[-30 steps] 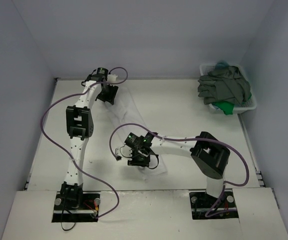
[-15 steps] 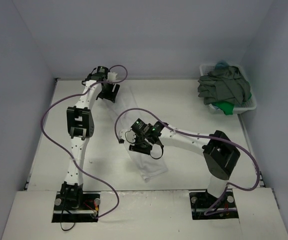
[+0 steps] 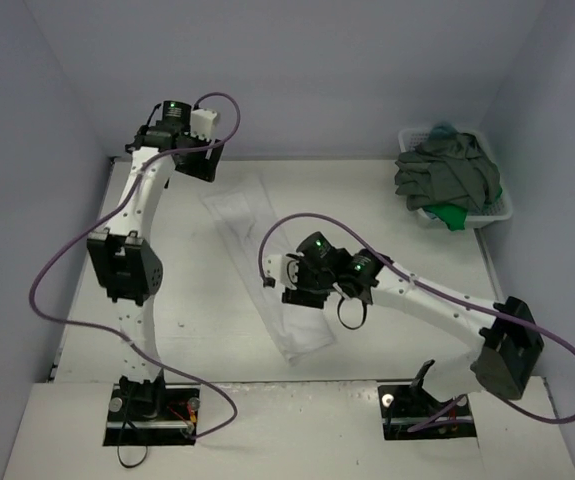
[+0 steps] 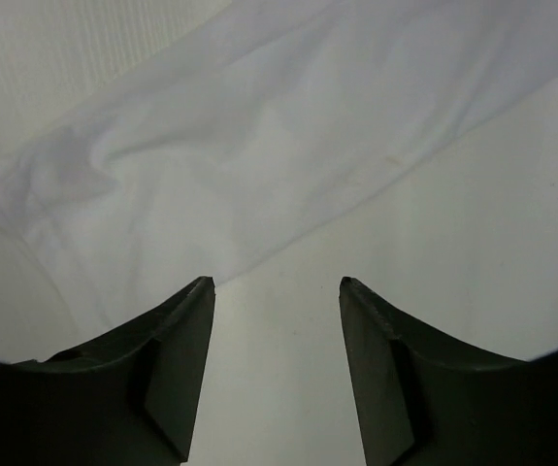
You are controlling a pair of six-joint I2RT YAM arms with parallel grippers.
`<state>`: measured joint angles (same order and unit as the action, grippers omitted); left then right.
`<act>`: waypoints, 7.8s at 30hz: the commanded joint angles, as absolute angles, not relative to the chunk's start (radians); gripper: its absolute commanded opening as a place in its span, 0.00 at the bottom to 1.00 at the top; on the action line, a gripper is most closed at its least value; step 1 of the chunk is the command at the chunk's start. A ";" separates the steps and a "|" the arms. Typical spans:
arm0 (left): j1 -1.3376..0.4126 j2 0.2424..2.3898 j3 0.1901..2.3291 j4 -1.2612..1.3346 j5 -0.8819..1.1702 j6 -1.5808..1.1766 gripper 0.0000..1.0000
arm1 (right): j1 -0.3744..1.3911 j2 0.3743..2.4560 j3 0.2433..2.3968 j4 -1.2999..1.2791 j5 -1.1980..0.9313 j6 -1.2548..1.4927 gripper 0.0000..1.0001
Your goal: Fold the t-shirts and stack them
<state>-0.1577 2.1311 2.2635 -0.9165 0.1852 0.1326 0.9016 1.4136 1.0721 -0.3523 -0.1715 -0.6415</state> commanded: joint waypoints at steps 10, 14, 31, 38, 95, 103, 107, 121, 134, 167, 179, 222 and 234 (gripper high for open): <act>-0.160 1.467 1.697 -0.801 0.158 0.238 0.70 | 0.959 1.134 0.779 -0.282 -0.160 -0.874 0.61; -0.153 1.379 1.582 -0.785 0.159 0.250 0.70 | 0.994 1.135 0.691 -0.219 -0.150 -0.934 0.61; -0.120 1.261 1.428 -0.738 0.158 0.256 0.70 | 1.281 1.258 0.591 -0.117 -0.048 -0.787 0.60; -0.120 1.224 1.381 -0.730 0.161 0.253 0.70 | 1.325 1.304 0.591 -0.083 -0.011 -0.753 0.60; -0.109 1.232 1.328 -0.726 0.160 0.279 0.70 | 1.275 1.247 0.808 -0.307 -0.130 -0.796 0.00; -0.109 1.206 1.336 -0.744 0.166 0.272 0.70 | 1.276 1.177 0.870 -0.436 -0.153 -0.776 0.02; -0.107 1.193 1.338 -0.749 0.167 0.273 0.70 | 1.282 1.178 0.858 -0.442 -0.163 -0.778 0.04; -0.098 1.169 1.253 -0.710 0.175 0.270 0.70 | 1.125 1.356 0.998 -0.419 -0.285 -0.962 0.07; -0.075 1.177 1.236 -0.696 0.192 0.282 0.70 | 0.927 1.523 1.163 -0.422 -0.529 -1.144 0.11; -0.044 1.253 1.186 -0.624 0.276 0.253 0.71 | 0.804 1.943 1.620 -0.431 -0.672 -1.196 0.13; -0.044 1.281 1.141 -0.584 0.287 0.252 0.71 | 0.796 2.083 1.743 -0.433 -0.664 -1.218 0.14; -0.040 1.338 1.103 -0.523 0.331 0.236 0.70 | 0.707 2.336 2.086 -0.431 -0.589 -1.193 0.17; -0.031 1.356 1.083 -0.505 0.364 0.225 0.70 | 0.706 2.395 2.077 -0.202 -0.486 -1.030 0.34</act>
